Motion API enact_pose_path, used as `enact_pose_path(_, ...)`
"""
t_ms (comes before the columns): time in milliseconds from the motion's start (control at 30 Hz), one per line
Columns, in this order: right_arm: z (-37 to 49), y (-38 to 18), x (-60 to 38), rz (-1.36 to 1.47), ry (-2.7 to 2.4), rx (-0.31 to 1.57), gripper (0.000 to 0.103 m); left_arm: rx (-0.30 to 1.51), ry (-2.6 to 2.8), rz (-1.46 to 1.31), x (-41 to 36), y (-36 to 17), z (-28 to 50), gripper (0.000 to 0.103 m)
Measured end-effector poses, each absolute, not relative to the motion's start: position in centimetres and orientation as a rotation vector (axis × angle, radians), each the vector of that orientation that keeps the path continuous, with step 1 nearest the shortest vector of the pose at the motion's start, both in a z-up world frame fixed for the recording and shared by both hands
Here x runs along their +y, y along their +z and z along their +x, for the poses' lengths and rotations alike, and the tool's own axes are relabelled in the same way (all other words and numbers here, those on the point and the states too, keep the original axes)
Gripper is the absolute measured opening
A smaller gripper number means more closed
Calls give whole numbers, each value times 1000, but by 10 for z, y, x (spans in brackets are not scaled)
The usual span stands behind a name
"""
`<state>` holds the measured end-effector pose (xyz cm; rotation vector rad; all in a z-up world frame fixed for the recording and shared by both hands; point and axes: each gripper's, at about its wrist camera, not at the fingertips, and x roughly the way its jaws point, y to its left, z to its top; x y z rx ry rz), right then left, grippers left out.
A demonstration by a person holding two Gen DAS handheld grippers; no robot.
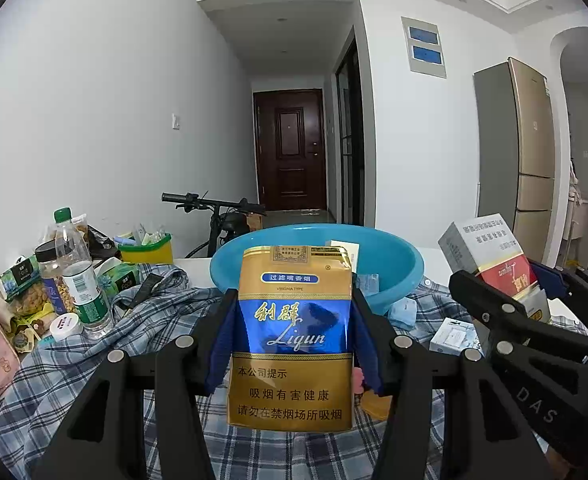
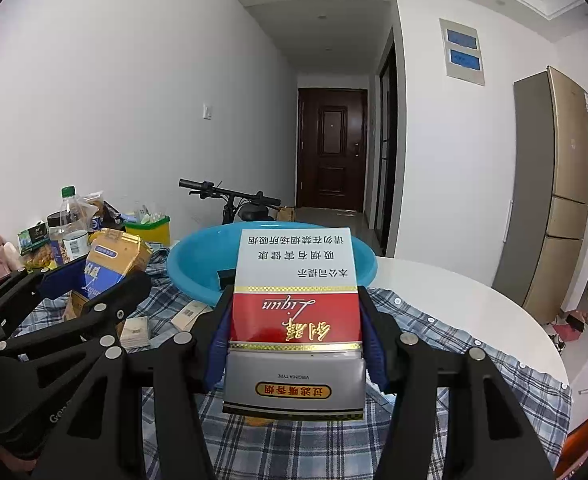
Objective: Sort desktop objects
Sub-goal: 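Carry both cigarette packs up and over the blue basin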
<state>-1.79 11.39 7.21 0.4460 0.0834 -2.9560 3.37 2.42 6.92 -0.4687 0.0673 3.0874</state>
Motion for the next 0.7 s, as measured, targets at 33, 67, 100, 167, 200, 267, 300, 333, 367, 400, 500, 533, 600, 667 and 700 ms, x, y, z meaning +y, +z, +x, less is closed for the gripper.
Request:
enact_pose_path(33,-18,72,113,446,-2959,79,54,71,3092,-467,25,70,34,56)
enact_pose_path(67,-19,73,114,445,-2959,72,54,72,3095,-459,26,71,35,56)
enact_pose_path(100,-20,73,115,444,-2957,67,54,73,3096,-452,26,73,35,56)
enact_pose_path(167,-21,75,115,442,-2955,66,54,73,3101,-439,27,77,35,56)
enact_pose_path(200,-22,76,114,441,-2953,71,54,72,3104,-437,27,78,34,55)
enact_pose_path(267,-26,79,112,433,-2950,96,54,62,3109,-431,26,80,31,55)
enact_pose_path(300,-27,81,110,422,-2951,108,54,53,3111,-430,24,81,29,55)
enact_pose_path(333,-28,83,109,410,-2952,111,54,44,3113,-428,23,83,28,55)
enact_pose_path(367,-29,85,109,400,-2949,108,54,37,3120,-414,22,86,27,55)
enact_pose_path(400,-31,88,108,389,-2946,105,54,40,3128,-396,22,89,27,55)
enact_pose_path(500,-38,95,105,358,-2945,122,54,94,3151,-348,23,98,22,55)
enact_pose_path(533,-42,98,104,349,-2946,133,54,113,3154,-338,24,101,18,55)
enact_pose_path(600,-54,103,101,325,-2949,161,54,136,3162,-313,24,106,8,55)
enact_pose_path(667,-68,107,97,322,-2956,173,54,152,3171,-296,23,110,-6,55)
enact_pose_path(700,-77,109,96,319,-2955,170,54,145,3171,-302,21,113,-16,55)
